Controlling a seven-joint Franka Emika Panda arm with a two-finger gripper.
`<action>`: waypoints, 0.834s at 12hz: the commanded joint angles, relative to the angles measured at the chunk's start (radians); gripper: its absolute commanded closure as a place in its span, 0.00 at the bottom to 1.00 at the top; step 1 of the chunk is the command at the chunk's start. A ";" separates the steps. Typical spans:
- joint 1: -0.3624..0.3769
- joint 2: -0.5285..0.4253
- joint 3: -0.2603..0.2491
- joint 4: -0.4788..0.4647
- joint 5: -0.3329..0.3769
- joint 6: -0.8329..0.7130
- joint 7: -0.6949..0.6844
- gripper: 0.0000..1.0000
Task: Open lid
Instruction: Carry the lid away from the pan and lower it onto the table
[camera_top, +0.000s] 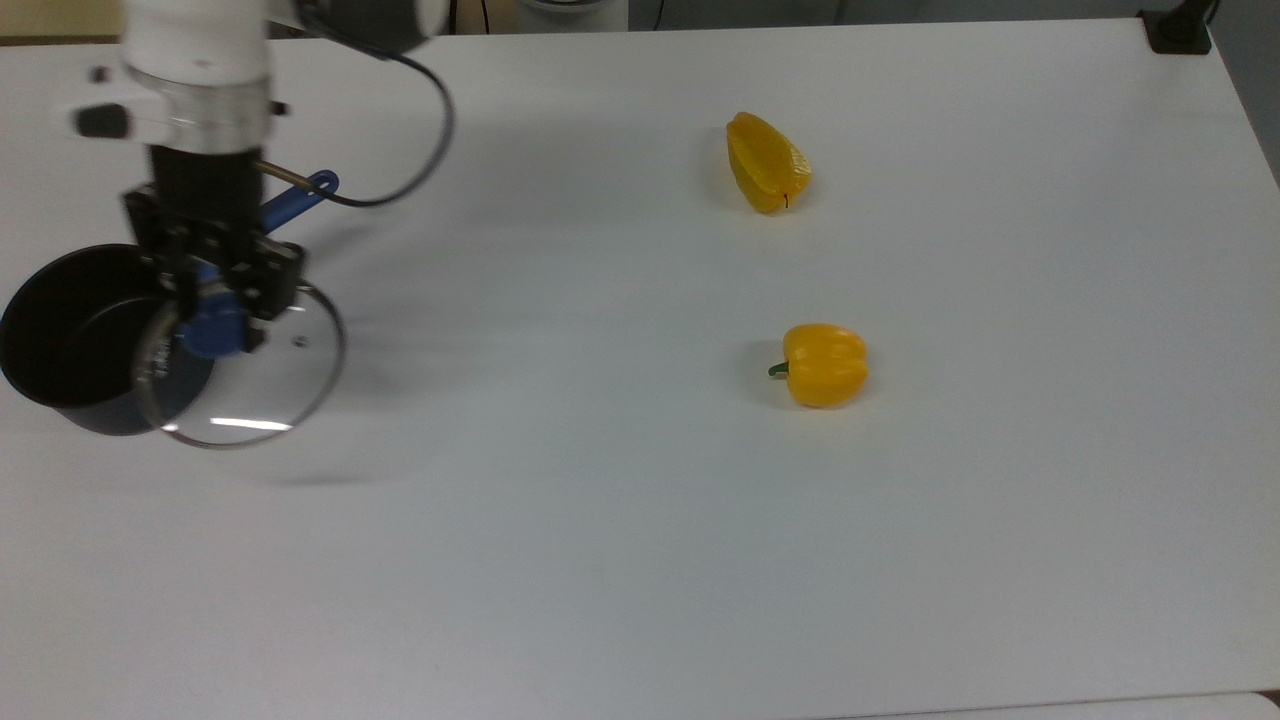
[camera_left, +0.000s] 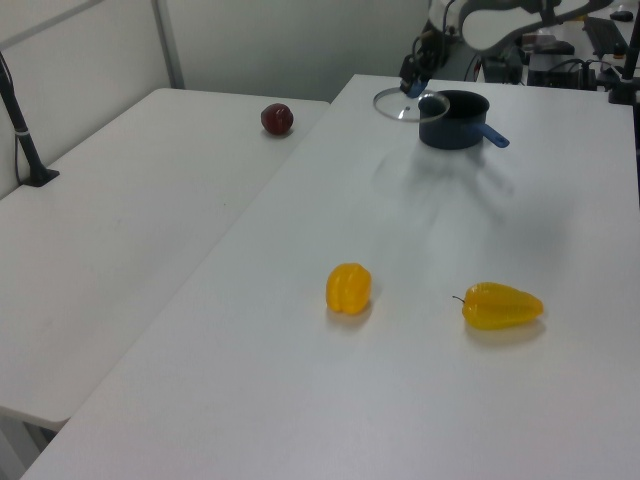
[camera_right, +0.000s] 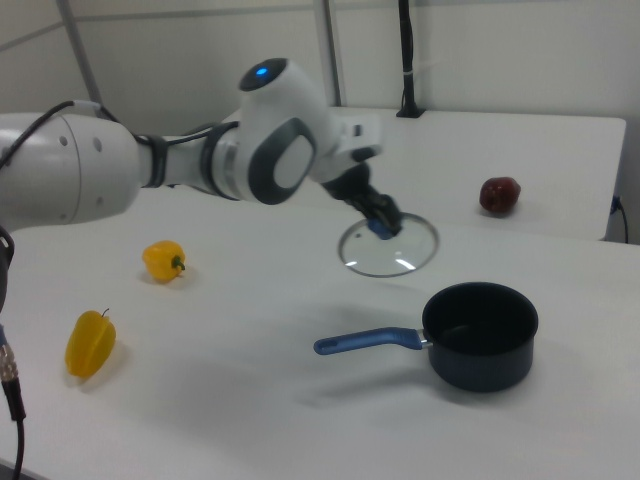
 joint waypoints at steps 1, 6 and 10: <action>0.144 -0.056 -0.009 -0.114 -0.152 -0.017 0.262 0.65; 0.276 -0.021 0.017 -0.154 -0.163 -0.007 0.390 0.65; 0.321 0.033 0.048 -0.148 -0.169 -0.002 0.401 0.65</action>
